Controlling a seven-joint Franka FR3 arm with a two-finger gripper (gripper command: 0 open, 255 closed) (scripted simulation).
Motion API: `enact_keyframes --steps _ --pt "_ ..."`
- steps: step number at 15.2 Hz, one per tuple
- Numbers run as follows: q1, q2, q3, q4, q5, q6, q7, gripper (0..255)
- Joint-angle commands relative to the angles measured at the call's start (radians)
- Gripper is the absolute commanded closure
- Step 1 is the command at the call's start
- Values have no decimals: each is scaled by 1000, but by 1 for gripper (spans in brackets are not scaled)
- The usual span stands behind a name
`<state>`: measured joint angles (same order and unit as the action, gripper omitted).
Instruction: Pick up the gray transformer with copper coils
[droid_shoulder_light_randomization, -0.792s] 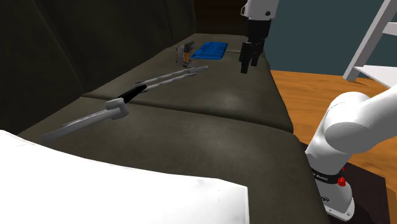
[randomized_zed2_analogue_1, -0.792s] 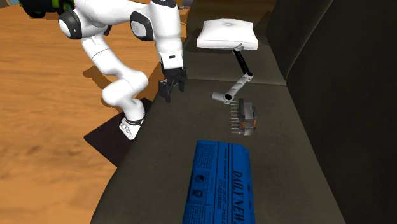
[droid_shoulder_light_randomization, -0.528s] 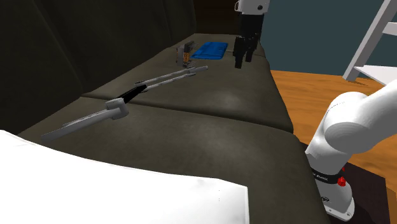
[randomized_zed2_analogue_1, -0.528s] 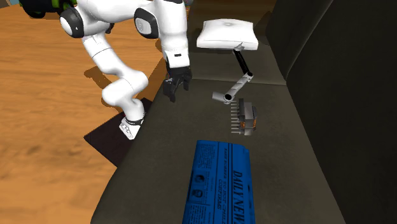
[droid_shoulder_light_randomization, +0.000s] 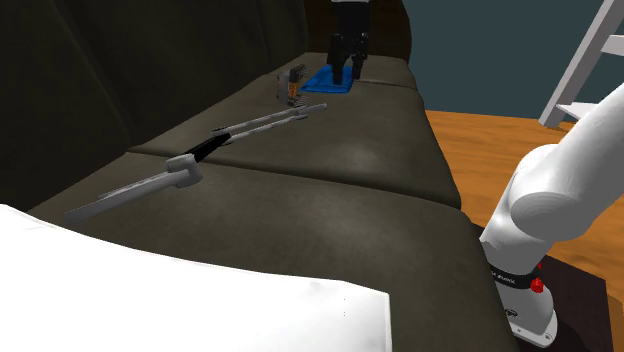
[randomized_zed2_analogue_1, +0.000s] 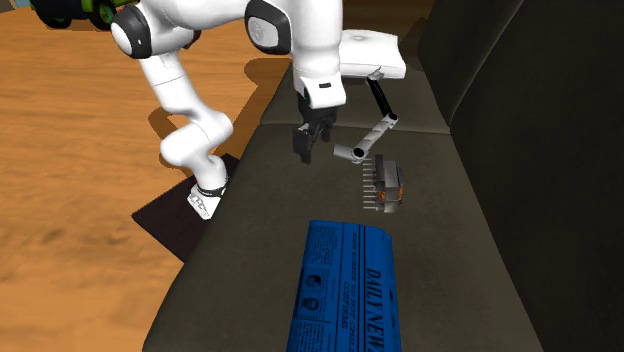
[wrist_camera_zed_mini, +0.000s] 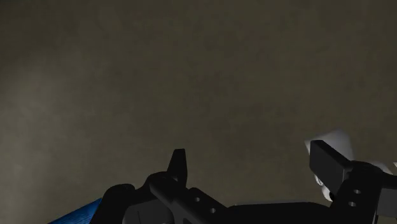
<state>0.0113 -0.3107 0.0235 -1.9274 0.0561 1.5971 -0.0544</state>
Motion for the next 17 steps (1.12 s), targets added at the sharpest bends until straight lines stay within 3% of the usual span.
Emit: enact_keyframes --steps 1,9,17 --pt "2 89 -2 115 11 -34 -1 0" --pt "0 479 -7 668 56 -232 1 0" --pt "1 433 -6 500 54 -110 -11 0"
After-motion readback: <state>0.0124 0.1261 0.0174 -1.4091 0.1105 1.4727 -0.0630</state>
